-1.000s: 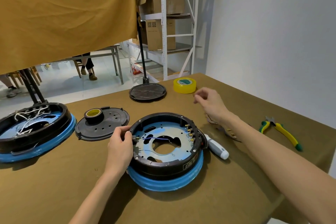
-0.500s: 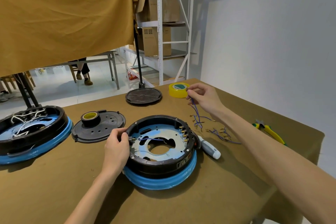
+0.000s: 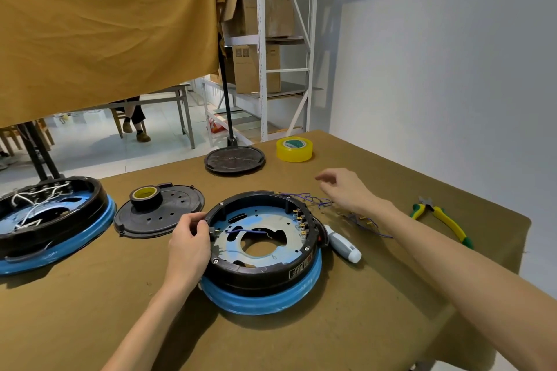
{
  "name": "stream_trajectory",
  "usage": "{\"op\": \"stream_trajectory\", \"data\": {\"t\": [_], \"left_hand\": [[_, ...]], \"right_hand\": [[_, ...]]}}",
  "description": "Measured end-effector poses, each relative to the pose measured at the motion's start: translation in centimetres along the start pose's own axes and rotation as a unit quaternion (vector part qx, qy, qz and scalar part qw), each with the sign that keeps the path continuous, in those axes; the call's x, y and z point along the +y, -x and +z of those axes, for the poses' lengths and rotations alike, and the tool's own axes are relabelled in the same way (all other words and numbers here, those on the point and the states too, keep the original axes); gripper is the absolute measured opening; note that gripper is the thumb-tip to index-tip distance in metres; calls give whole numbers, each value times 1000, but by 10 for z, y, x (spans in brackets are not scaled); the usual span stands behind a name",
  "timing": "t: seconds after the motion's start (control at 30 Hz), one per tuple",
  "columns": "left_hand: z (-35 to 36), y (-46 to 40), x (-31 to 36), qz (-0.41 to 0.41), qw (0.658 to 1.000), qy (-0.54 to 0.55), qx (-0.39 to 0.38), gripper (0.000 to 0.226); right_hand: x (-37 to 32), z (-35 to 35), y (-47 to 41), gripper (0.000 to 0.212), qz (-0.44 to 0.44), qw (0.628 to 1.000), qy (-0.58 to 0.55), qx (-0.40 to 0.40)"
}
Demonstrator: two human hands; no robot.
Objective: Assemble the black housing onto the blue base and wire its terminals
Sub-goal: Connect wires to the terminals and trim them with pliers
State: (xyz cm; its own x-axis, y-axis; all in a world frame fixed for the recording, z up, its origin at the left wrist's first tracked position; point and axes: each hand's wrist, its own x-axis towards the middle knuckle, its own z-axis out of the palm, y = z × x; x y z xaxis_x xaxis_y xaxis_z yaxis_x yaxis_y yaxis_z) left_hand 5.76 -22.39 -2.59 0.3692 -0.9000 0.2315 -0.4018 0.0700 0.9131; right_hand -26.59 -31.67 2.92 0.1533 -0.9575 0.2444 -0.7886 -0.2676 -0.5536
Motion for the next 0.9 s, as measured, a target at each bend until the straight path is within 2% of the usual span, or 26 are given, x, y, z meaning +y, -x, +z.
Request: {"op": "stream_trajectory", "data": {"t": [0.13, 0.23, 0.33, 0.43, 0.53, 0.67, 0.73, 0.8, 0.9], "left_hand": [[-7, 1, 8, 20, 998, -52, -31, 36], [-18, -1, 17, 36, 987, -132, -87, 36], [-29, -4, 25, 14, 955, -269, -124, 39], [-33, -5, 28, 17, 925, -365, -101, 45], [-28, -3, 30, 79, 948, -292, -95, 40], [-20, 3, 33, 116, 962, -141, -202, 39], [-16, 4, 33, 106, 967, -112, -201, 43], [-13, 6, 35, 84, 974, -108, -180, 49], [-3, 18, 41, 62, 982, -129, -125, 51]], "right_hand": [[22, 17, 5, 31, 78, 988, 94, -96], [18, 23, -3, 23, 83, 990, 88, -75], [14, 25, -7, 11, 114, 987, 97, -63], [8, 24, -6, 11, 141, 985, 95, -34], [3, 16, -5, 12, 146, 989, 14, 32], [-14, -6, -3, 18, 165, 973, -111, 114], [-27, -8, 6, 17, 151, 972, -156, 91], [-39, 1, 21, 20, 125, 978, -162, 34], [-55, 16, 44, 28, 76, 995, -66, -8]]}}
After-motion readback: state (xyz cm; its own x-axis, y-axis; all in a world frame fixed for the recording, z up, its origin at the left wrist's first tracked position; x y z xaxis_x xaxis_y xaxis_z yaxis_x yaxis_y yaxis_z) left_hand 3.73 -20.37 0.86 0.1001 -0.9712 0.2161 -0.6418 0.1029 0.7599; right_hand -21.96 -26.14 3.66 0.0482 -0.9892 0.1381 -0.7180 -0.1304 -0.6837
